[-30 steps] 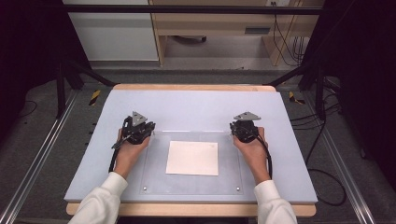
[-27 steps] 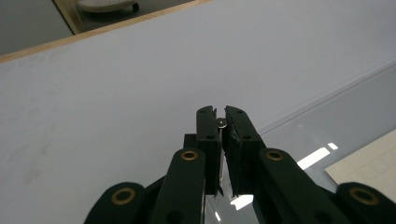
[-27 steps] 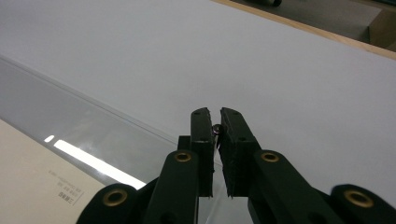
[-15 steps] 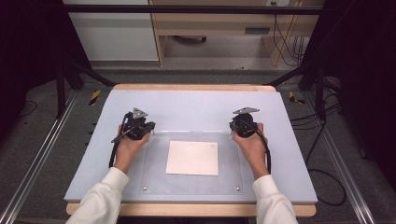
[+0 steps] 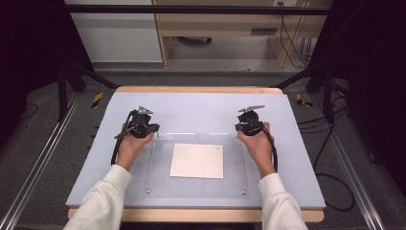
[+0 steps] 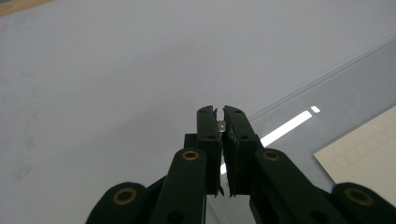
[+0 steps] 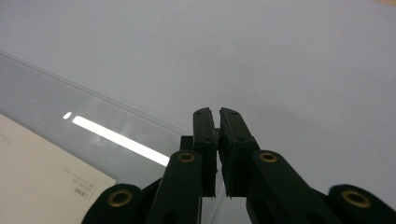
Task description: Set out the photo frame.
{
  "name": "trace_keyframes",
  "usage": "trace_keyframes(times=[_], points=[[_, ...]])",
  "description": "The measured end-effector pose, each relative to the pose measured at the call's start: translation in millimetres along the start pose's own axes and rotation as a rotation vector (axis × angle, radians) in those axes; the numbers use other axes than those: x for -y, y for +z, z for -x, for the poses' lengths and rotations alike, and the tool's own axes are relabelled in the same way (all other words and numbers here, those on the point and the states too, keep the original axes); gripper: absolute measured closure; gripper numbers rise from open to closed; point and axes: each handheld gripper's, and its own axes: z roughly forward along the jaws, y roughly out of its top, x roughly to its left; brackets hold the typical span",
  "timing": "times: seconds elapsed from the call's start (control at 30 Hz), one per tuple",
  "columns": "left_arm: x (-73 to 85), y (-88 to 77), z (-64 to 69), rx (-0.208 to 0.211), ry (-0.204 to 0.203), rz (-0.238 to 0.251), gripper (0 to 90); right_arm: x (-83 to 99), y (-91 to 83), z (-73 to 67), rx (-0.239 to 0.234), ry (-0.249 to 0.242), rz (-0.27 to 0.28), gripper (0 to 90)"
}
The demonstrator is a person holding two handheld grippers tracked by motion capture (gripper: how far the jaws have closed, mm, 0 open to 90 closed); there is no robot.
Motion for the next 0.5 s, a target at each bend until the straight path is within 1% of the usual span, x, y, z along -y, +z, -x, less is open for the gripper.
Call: trace_keyframes(times=[0.03, 0.1, 0.13, 0.2, 0.27, 0.37, 0.4, 0.5], points=[[-1.6, 0.8, -1.4, 0.007, -0.002, -0.008, 85.0, -2.0, 0.8, 0.7, -0.003, -0.001, -0.010, 85.9], [-2.3, 1.2, -2.3, 0.011, -0.005, -0.011, 85.0, -2.9, 1.4, 0.8, -0.004, -0.002, -0.011, 85.9], [-3.0, 2.1, -4.3, 0.021, -0.017, -0.013, 85.0, -4.4, 2.8, 2.0, -0.009, 0.010, -0.014, 85.9], [-3.5, 2.5, -5.7, 0.026, -0.018, -0.015, 85.0, -4.4, 3.3, 3.1, -0.012, 0.010, -0.011, 86.0], [-6.1, 3.9, -8.3, 0.037, -0.026, -0.027, 85.0, -5.2, 4.8, 5.9, -0.026, 0.028, -0.009, 85.9], [-7.8, 4.8, -9.5, 0.046, -0.031, -0.034, 85.0, -5.9, 5.4, 7.2, -0.031, 0.026, -0.011, 85.9], [-8.9, 5.1, -10.5, 0.052, -0.037, -0.042, 85.0, -6.1, 5.6, 8.5, -0.039, 0.033, -0.011, 85.9], [-9.2, 5.6, -11.6, 0.054, -0.040, -0.041, 85.1, -5.7, 5.9, 10.2, -0.045, 0.037, -0.004, 85.8]])
